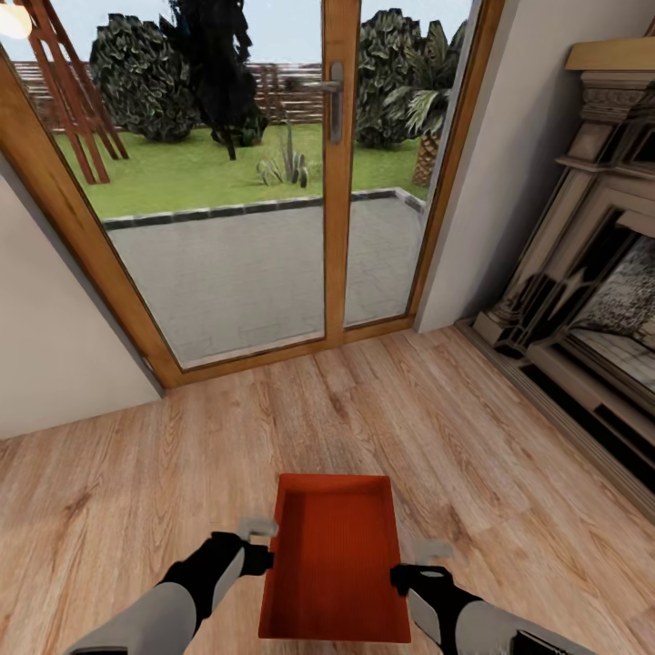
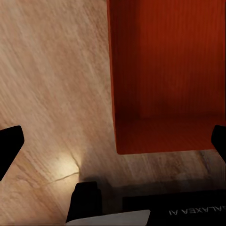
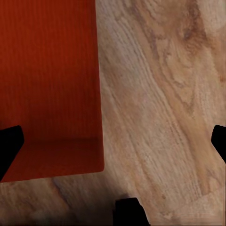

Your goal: Move the two storage containers from the living room to the garage. In the garage, place one container on the floor and stack the other container on top of it (either order is fine).

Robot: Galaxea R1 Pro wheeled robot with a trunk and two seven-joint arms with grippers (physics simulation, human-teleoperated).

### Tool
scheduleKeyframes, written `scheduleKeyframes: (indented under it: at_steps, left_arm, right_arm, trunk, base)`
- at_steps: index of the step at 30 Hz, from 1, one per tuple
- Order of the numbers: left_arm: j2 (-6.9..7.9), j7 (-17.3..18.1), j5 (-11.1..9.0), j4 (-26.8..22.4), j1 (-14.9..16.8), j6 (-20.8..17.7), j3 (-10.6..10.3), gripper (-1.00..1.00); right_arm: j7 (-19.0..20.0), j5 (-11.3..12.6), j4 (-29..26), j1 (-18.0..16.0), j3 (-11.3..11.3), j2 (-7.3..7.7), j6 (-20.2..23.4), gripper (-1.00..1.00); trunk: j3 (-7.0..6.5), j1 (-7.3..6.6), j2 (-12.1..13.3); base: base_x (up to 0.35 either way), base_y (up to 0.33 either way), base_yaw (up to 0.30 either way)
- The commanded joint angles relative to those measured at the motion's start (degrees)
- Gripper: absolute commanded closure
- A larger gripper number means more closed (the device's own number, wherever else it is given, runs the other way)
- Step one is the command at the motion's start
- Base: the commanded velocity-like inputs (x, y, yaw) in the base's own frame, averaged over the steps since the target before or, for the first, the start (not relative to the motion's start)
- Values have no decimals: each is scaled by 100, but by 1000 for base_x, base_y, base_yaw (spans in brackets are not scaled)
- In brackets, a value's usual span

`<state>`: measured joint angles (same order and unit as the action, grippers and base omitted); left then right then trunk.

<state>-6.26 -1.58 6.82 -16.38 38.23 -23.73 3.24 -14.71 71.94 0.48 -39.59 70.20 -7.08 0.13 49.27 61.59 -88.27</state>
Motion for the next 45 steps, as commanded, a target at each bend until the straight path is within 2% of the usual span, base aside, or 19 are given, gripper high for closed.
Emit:
scheduleKeyframes:
  at_steps: [1, 5, 8, 11, 16, 22, 26, 29, 30, 38, 42, 45]
  left_arm:
    - [-12, 2, 49, 4, 1, 13, 37, -100]
    - [-36, -26, -61, 47, -5, 202, 42, -100]
    - [-154, -151, -131, 112, -8, 263, 38, -100]
    - [-224, -286, -150, 170, -8, 597, 37, -100]
    - [-237, -314, -199, 321, -8, 837, 30, -100]
    - [-244, -319, -263, 360, -8, 900, 35, -100]
    - [-244, -321, -291, 363, -8, 1050, 36, -100]
    - [-239, -324, -319, 363, -2, 1187, 33, -100]
    - [-234, -325, -346, 363, -1, 1204, 31, -100]
    - [-241, -353, -440, 348, 0, 1181, 15, -100]
    - [-244, -625, -444, 336, 1, 1169, 19, -100]
    - [-246, -701, -425, 328, 1, 1169, 25, -100]
  right_arm:
    - [-24, 44, 5, -27, 47, -10, 39, -100]
    - [-85, 45, 5, -128, 47, -24, 152, -100]
    - [-160, 47, 5, -231, 47, -22, 402, -100]
    - [-178, 43, 5, -319, 47, -21, 647, -100]
    - [-188, 40, 5, -452, 47, -23, 874, -100]
    - [-190, 40, 5, -586, 47, -45, 1171, -100]
    - [-191, 33, -2, -624, 47, -83, 1174, -100]
    - [-191, 10, -3, -682, 53, -270, 1175, -100]
    - [-201, -5, -4, -717, 60, -292, 1179, -100]
    - [-375, -18, -4, -776, 81, -292, 1156, -100]
    - [-382, -16, 2, -778, 82, -292, 1144, -100]
    - [-383, -10, 4, -778, 82, -292, 1140, -100]
  trunk:
    - [4, 0, -2]
    - [4, 0, -2]
    - [4, 0, -2]
    - [4, 0, -2]
    - [4, 0, -2]
    - [4, 0, -2]
    - [4, 0, -2]
    - [4, 0, -2]
    - [4, 0, -2]
    - [4, 0, -2]
    - [4, 0, -2]
    - [4, 0, -2]
  base:
    - [0, 0, 0]
    - [0, 0, 0]
    - [0, 0, 0]
    - [0, 0, 0]
    - [0, 0, 0]
    - [0, 0, 0]
    - [0, 0, 0]
    - [0, 0, 0]
    - [0, 0, 0]
    - [0, 0, 0]
    - [0, 0, 0]
    - [0, 0, 0]
